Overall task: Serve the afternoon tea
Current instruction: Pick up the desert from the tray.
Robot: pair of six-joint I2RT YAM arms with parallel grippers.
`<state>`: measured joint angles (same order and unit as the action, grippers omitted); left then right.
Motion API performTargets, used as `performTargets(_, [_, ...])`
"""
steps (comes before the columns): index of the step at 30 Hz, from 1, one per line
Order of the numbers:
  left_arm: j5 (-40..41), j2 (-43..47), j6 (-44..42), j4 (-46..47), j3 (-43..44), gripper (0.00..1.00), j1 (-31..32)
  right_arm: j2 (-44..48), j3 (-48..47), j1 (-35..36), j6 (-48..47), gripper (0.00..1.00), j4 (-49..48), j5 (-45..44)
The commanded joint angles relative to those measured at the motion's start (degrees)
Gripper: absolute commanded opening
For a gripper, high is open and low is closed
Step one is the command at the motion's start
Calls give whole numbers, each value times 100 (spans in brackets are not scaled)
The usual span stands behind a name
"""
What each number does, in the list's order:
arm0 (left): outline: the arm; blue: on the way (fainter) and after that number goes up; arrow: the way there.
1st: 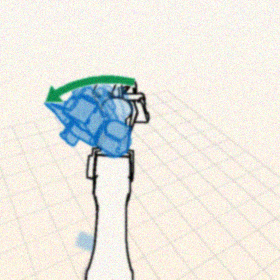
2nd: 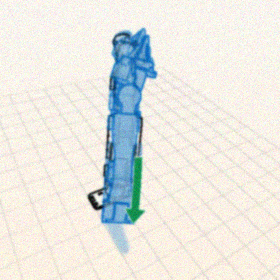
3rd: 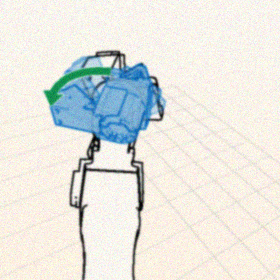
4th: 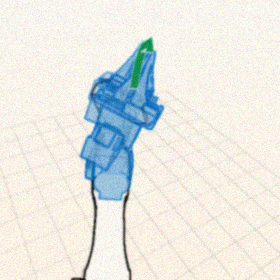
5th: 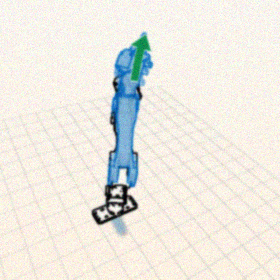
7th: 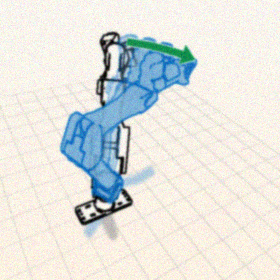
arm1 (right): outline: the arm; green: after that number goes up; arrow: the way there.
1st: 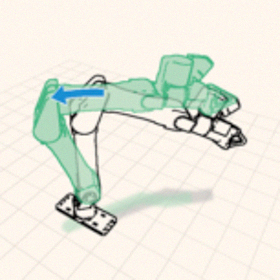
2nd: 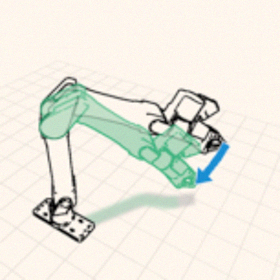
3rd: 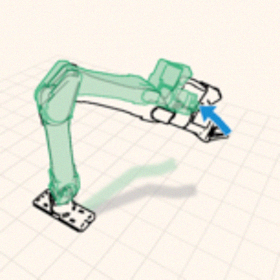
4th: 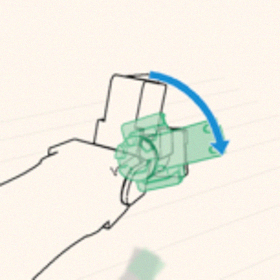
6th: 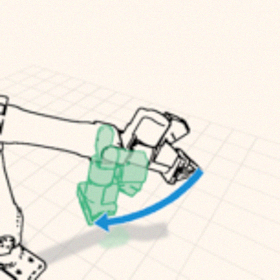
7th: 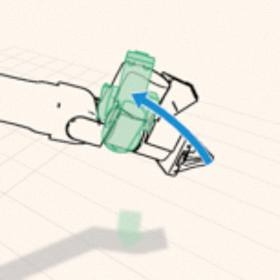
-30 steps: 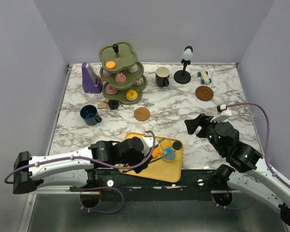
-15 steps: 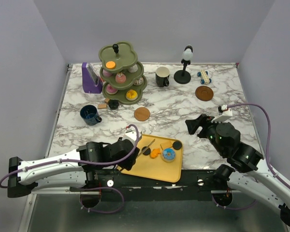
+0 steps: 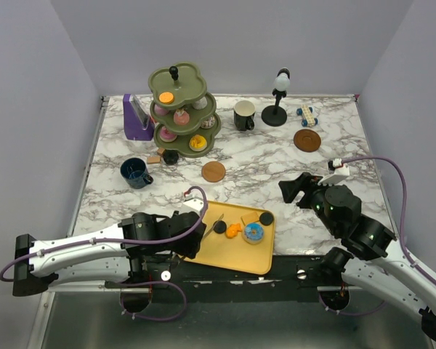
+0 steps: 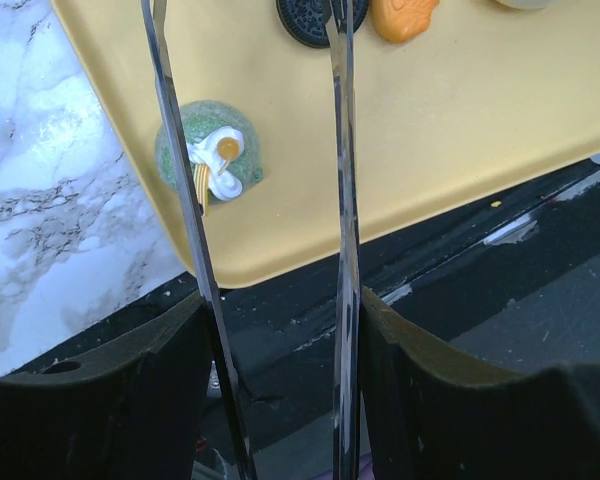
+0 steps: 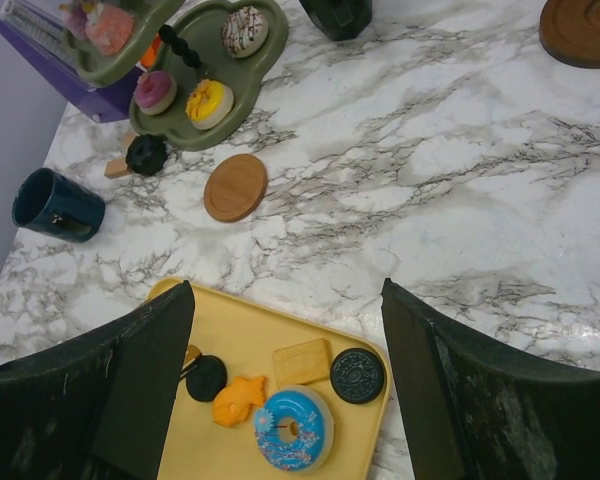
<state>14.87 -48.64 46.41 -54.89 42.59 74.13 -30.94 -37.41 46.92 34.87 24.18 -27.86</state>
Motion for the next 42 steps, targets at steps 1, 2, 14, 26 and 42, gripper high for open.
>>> performTargets(1, [-87,311,147,158,107,63,48,62,65,11,-32,83,16,-27])
performTargets(2, [-118,340,137,163,117,63,45,62,64,11,-26,83,16,-21])
performTargets(14, [-704,-56,99,34,144,63,391,23,89,11,-33,83,-17,-8])
performTargets(26, [-25,113,360,-304,101,63,401,-21,99,10,-27,83,-28,10])
performTargets(42, [-604,-566,-9,288,11,62,404,-74,115,11,-49,83,-54,23])
